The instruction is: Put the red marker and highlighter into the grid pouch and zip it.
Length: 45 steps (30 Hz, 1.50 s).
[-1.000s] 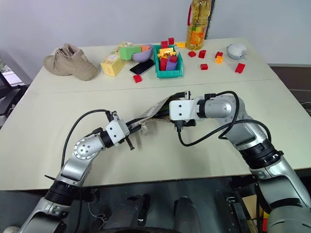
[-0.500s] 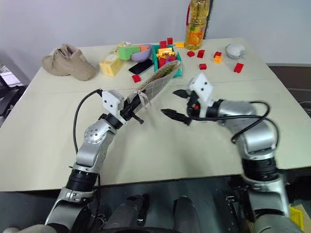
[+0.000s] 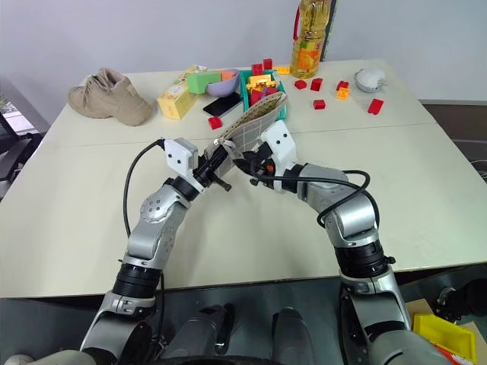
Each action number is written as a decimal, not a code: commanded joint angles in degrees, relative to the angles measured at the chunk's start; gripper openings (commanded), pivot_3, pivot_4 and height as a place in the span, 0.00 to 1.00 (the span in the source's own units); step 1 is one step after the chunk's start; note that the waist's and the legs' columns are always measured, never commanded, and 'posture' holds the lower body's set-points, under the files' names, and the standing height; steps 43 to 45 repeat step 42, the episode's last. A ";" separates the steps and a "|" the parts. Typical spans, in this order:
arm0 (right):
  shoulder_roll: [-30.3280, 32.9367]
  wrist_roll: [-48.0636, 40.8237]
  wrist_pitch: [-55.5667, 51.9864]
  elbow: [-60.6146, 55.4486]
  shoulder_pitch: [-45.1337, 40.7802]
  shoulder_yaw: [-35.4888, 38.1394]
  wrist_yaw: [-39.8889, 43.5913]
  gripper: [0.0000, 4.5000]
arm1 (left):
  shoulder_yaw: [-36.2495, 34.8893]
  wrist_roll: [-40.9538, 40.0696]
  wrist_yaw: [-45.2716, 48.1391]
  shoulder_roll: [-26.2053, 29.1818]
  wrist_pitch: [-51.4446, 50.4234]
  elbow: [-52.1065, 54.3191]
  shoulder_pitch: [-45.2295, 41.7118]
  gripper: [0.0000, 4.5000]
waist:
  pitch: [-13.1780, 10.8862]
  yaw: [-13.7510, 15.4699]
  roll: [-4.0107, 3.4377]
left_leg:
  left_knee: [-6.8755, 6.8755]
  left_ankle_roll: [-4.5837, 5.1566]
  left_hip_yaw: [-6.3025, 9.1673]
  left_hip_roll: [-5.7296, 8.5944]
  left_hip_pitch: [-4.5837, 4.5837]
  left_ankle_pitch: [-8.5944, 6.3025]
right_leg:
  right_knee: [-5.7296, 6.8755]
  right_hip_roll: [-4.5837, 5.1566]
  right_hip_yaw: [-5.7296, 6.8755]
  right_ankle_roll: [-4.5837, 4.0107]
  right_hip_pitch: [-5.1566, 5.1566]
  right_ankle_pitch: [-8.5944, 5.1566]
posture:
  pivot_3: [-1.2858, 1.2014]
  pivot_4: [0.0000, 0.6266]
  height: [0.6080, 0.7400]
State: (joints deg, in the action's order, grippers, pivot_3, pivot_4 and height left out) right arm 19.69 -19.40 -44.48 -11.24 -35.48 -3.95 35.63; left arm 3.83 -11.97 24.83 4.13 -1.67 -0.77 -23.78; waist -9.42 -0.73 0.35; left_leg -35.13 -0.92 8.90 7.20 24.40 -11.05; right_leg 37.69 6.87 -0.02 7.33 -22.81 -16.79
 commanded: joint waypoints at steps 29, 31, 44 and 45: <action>19.66 -1.61 9.18 4.42 8.29 9.60 10.44 0.79 | -5.86 -1.79 8.33 19.26 -2.80 9.72 13.11 0.99 | 0.00 0.02 -0.02 | 0.06 0.05 -0.14 -0.06 0.00 -0.03 | -0.04 0.01 -0.11 0.00 -0.05 0.00 | 0.52 0.24 1.00; 19.87 -2.91 8.56 4.54 11.43 11.63 10.79 0.79 | -9.48 -3.16 6.70 20.21 -5.79 11.25 16.85 0.99 | 0.00 -0.04 -0.02 | 0.06 0.05 -0.14 -0.06 0.00 -0.03 | -0.04 0.01 -0.11 0.00 -0.05 0.00 | 0.52 0.24 1.00; 19.57 -1.06 12.82 8.40 15.12 13.25 7.66 0.79 | -18.39 -4.98 0.82 21.45 -14.62 14.94 25.75 0.99 | 0.00 0.37 -0.02 | 0.05 0.06 -0.14 -0.07 -0.01 -0.06 | -0.07 0.03 -0.11 -0.01 0.01 -0.01 | 0.52 0.24 1.00; 19.57 -1.06 12.82 8.40 15.12 13.25 7.66 0.79 | -18.39 -4.98 0.82 21.45 -14.62 14.94 25.75 0.99 | 0.00 0.37 -0.02 | 0.05 0.06 -0.14 -0.07 -0.01 -0.06 | -0.07 0.03 -0.11 -0.01 0.01 -0.01 | 0.52 0.24 1.00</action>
